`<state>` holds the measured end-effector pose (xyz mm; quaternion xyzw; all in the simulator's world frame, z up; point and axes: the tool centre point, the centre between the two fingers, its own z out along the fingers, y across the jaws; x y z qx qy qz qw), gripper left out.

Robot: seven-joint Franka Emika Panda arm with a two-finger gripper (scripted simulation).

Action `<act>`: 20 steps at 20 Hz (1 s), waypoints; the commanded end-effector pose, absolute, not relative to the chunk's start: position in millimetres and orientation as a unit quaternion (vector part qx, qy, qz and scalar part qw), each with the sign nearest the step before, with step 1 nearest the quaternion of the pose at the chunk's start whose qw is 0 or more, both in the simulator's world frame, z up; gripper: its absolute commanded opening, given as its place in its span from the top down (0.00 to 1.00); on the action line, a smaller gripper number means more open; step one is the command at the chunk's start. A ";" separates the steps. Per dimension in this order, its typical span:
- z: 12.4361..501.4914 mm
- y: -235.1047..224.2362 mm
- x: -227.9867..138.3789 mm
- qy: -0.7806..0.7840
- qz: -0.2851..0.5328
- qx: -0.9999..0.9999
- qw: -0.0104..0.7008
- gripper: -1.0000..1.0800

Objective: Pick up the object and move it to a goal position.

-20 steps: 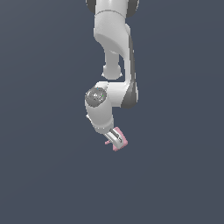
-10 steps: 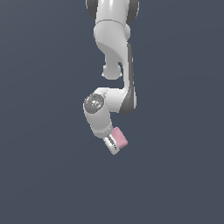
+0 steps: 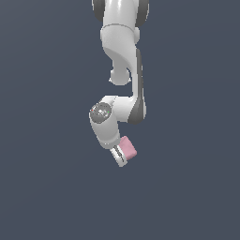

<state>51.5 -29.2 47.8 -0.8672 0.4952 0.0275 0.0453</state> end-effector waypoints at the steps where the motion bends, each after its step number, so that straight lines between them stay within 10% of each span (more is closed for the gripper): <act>1: 40.4 -28.6 51.0 0.496 0.028 -0.867 0.045 0.38; 8: 20.6 -26.6 50.5 0.497 0.028 -0.866 0.045 0.38; 9: 20.6 -26.6 50.5 0.497 0.028 -0.866 0.045 1.00; 20: 20.9 -26.3 50.3 0.497 0.028 -0.866 0.045 1.00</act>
